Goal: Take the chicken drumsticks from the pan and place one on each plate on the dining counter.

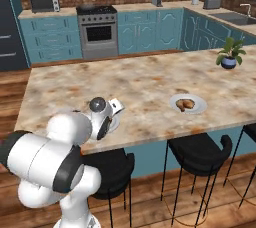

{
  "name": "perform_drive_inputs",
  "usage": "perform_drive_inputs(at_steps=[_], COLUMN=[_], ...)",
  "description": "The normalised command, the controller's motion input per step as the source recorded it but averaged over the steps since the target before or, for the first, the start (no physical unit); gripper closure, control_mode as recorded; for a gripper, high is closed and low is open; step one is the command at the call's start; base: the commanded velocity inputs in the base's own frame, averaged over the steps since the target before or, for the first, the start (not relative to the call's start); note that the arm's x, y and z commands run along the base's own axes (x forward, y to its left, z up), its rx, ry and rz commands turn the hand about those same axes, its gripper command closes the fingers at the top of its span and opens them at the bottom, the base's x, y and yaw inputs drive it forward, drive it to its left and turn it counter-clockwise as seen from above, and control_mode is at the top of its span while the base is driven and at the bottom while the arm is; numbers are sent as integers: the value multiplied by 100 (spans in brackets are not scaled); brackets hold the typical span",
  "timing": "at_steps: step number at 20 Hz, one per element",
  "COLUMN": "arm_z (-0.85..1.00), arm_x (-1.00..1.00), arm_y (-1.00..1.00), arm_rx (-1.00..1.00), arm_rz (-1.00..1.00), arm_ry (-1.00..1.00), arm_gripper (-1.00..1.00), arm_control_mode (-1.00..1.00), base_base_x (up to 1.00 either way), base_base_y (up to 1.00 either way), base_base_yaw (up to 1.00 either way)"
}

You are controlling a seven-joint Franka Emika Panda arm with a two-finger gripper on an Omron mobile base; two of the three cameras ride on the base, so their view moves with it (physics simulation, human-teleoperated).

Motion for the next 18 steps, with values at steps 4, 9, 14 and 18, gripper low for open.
perform_drive_inputs(at_steps=[4, 9, 14, 18], arm_z=[-31, -29, -54, -84], arm_x=[96, 95, 60, 20], arm_y=[35, 51, 44, 12], arm_rx=[-15, -19, -16, -13], arm_rz=[18, 7, 5, 6], arm_ry=[39, 38, 26, 20], arm_gripper=[100, 100, 100, 100], arm_control_mode=[-100, -100, -100, -100], base_base_x=[0, 0, 0, 0], base_base_y=[0, 0, 0, 0], base_base_yaw=[0, 0, 0, 0])
